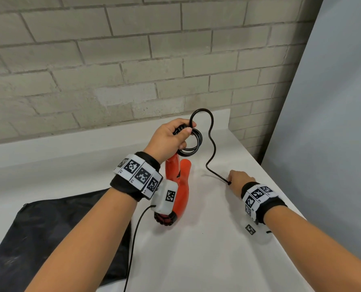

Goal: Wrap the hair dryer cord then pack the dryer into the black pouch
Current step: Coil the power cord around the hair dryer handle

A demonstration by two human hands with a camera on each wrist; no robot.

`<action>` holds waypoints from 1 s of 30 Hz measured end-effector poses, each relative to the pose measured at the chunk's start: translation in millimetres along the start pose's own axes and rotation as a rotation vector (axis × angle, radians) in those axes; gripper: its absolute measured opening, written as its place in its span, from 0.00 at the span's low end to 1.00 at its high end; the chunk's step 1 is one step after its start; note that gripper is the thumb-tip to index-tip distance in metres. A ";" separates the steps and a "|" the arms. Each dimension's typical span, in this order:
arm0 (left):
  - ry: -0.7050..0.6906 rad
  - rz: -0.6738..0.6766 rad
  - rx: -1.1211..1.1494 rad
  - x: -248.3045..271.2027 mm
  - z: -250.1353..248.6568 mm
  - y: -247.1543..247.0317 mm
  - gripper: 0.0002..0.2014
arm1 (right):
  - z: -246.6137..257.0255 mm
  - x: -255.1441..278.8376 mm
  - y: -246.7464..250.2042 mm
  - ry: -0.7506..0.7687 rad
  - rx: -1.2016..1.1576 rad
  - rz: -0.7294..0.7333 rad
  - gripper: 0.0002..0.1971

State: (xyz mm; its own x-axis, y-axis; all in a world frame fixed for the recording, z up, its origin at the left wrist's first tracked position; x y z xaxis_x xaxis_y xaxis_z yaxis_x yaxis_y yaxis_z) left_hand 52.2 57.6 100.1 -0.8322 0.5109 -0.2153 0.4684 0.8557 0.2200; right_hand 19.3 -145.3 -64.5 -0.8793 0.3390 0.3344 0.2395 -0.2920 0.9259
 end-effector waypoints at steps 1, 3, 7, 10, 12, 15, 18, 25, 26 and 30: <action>0.000 -0.007 0.000 -0.5 0.6 0.9 0.08 | 0.0 -1.6 -0.6 0.000 -0.003 0.018 0.16; -0.001 -0.018 0.001 -2.1 2.3 2.9 0.08 | 2.2 -1.3 1.2 0.033 -0.035 0.056 0.17; -0.012 -0.050 0.006 -4.9 5.3 5.6 0.08 | 10.3 5.3 26.4 0.115 -0.464 -0.074 0.11; -0.051 -0.086 -0.095 -6.6 4.4 7.9 0.08 | 21.8 22.5 57.4 0.240 -1.040 -0.238 0.14; -0.067 -0.090 -0.126 -8.1 4.9 7.9 0.08 | 36.0 43.9 81.6 0.406 -1.237 -0.333 0.16; -0.079 -0.096 -0.130 -10.4 5.7 6.1 0.08 | 57.8 75.8 113.1 0.659 -1.341 -0.456 0.18; -0.092 -0.103 -0.135 -13.6 8.1 6.5 0.08 | 71.6 90.4 122.0 0.817 -1.406 -0.473 0.17; -0.075 -0.103 -0.099 -16.8 11.9 8.7 0.08 | 82.9 94.4 122.3 0.843 -1.332 -0.563 0.13; -0.076 -0.094 -0.101 -16.7 11.3 6.5 0.08 | 86.3 94.1 121.8 0.817 -1.279 -0.568 0.14; -0.091 -0.083 -0.079 -17.3 9.9 0.8 0.08 | 92.3 95.6 125.3 0.730 -1.177 -0.676 0.16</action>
State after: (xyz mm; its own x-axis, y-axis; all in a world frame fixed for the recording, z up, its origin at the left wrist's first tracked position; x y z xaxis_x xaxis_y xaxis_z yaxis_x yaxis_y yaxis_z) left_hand 69.9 50.2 94.6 -0.8352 0.4468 -0.3207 0.3712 0.8882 0.2708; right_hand 3.3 -66.9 99.7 -0.7738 0.2994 -0.5582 -0.4146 -0.9056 0.0890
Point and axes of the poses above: each hand's wrist, its own x-axis away from the middle knuckle, its own y-axis out of the back of the hand, z = x × y, the point moved 4 cm from there along -x, towards the middle knuckle, and after that the axes turned 3 degrees about z, right-handed, at the moved point
